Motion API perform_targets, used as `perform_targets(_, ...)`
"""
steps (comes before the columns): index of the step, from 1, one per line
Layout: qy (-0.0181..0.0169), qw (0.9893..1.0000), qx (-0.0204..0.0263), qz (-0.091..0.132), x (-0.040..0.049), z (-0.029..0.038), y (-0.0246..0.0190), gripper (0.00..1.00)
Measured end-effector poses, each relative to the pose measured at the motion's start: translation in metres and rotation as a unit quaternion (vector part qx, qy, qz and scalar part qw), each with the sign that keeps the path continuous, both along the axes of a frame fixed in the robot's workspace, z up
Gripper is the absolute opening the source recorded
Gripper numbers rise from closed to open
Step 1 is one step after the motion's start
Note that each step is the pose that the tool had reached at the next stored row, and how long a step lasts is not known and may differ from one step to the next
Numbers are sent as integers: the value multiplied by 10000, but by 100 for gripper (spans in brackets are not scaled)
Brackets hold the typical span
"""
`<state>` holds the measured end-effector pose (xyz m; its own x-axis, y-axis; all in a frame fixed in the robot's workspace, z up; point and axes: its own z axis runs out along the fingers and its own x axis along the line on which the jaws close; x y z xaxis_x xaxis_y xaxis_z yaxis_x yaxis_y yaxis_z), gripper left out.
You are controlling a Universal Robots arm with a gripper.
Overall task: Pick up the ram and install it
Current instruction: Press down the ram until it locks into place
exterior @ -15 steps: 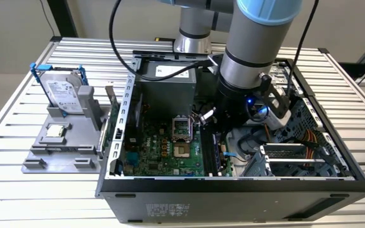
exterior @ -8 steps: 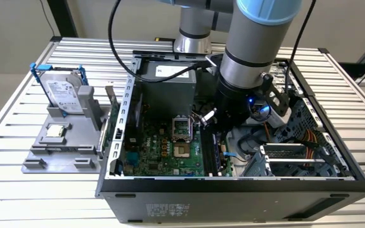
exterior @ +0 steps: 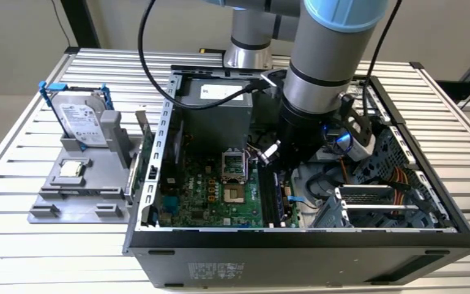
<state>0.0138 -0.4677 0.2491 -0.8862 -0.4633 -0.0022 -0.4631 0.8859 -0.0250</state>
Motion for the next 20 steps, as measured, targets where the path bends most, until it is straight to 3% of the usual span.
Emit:
perform_targets(3,3,9998,19,191,-1,1,-1,0)
perform_targets(7,20,9991,88,411,0,1,-1,0)
perform_targets(12,33,9974,176,699,-1,1,0,0)
perform_targets(16,36,9948,214,994,0,0,0,0)
perform_targets(20,43,9906,219,1350,0,-1,0,0)
